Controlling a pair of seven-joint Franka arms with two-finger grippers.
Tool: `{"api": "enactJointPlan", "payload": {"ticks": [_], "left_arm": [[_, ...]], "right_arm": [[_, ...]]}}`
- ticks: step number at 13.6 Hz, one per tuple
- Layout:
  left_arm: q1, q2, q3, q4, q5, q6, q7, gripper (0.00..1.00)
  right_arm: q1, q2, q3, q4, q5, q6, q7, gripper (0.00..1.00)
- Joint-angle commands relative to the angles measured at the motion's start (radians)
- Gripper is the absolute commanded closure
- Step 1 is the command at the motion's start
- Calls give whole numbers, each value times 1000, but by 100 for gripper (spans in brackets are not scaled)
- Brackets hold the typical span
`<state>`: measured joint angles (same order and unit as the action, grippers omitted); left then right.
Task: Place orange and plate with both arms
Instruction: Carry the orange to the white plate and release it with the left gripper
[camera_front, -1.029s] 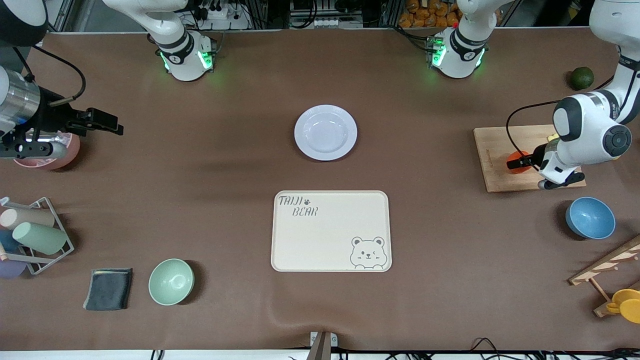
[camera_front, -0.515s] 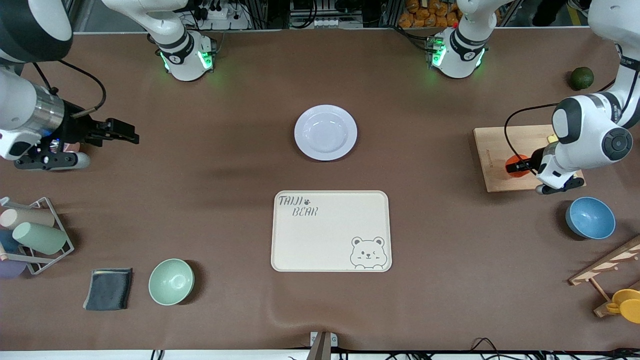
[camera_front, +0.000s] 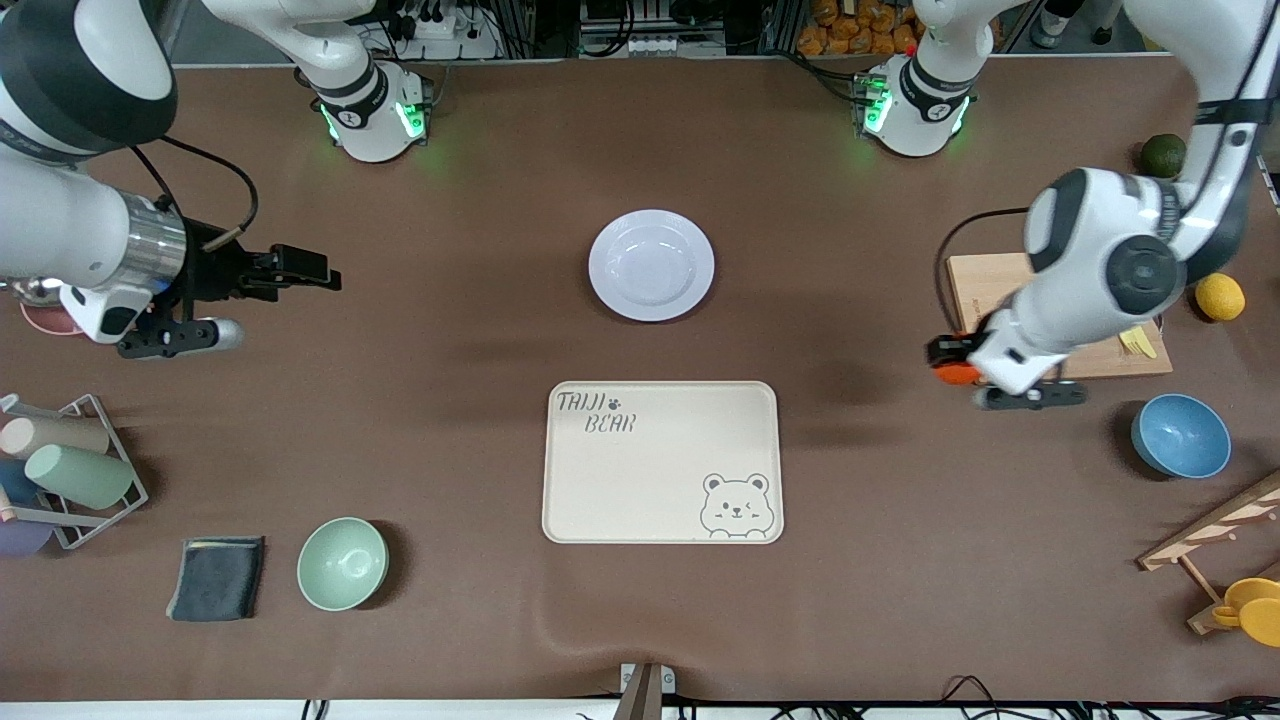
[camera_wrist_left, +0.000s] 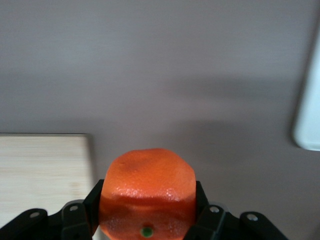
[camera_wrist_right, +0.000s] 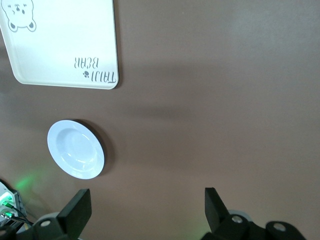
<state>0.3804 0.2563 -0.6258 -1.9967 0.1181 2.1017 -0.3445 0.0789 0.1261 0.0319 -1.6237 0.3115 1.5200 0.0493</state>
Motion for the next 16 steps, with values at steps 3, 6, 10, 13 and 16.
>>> {"api": "enactJointPlan", "payload": {"ticks": [3,6,10,13,16], "left_arm": [[-335,125,-15,94,21,46,-406,94],[-493,169,-14,85,21,119,-610,93],[-659,270,-9,87,52,234,-856,93],[-696,357,-8,90,208,264,-1025,93],[-725,405,-8,85,232,264,-1073,92]], "right_arm": [[-18,36,-6,-111,118,57,1,0],[10,90,-6,-203,291,136,0,0],[96,116,-4,-304,339,281,-12,0],[176,109,-4,-366,390,290,-19,0],[190,81,-4,-447,391,307,-38,0]]}}
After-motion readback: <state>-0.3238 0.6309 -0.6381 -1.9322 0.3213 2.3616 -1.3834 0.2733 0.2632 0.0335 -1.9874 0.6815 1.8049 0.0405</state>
